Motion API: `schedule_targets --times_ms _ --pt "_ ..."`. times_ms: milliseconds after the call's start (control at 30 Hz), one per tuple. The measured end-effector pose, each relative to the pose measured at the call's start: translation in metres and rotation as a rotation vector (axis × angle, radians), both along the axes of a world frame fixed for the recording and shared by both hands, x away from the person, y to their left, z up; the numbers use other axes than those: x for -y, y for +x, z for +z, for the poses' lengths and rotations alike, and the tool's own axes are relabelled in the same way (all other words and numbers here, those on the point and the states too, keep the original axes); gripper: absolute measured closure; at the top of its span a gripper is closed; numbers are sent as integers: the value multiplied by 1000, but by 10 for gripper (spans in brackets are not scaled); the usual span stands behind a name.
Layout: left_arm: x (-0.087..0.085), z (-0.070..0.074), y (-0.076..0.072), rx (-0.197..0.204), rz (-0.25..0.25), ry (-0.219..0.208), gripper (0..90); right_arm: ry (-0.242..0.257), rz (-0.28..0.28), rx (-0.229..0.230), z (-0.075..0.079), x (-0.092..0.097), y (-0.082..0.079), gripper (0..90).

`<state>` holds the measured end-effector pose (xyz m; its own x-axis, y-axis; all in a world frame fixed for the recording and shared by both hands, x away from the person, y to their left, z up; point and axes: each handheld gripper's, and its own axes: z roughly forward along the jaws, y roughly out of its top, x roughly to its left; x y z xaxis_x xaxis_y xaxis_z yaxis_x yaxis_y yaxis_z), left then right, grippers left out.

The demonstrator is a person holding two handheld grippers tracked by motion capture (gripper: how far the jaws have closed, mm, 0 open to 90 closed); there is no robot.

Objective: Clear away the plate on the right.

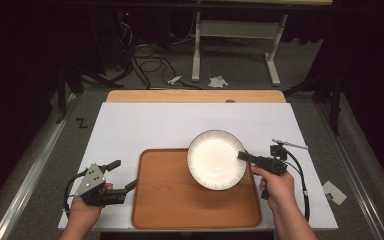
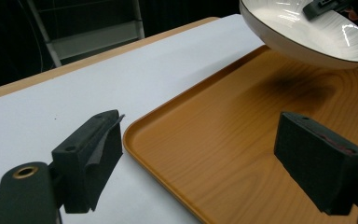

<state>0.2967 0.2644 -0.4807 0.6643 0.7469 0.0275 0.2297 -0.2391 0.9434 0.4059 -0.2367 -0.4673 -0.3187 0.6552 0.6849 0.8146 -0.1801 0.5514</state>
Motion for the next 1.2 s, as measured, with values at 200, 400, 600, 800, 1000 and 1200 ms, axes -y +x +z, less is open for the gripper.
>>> schedule_targets --times_ms 200,400,600,800,1000,1200 --pt "-1 0 0 2 3 -1 158 -20 26 -10 -2 -11 -2 850" --pt "0 0 0 2 2 3 158 -39 67 -20 -6 -24 -4 853" --pt "0 0 0 -1 4 1 158 -59 94 -24 -8 -32 -6 852" --pt "1 0 0 -1 6 -2 158 -74 116 -20 -9 -38 -8 852" --pt "1 0 0 -2 5 -4 158 -106 146 -24 -10 -45 -11 851" --pt "-1 0 0 -1 8 -6 158 -122 168 -25 -13 -51 -13 851"
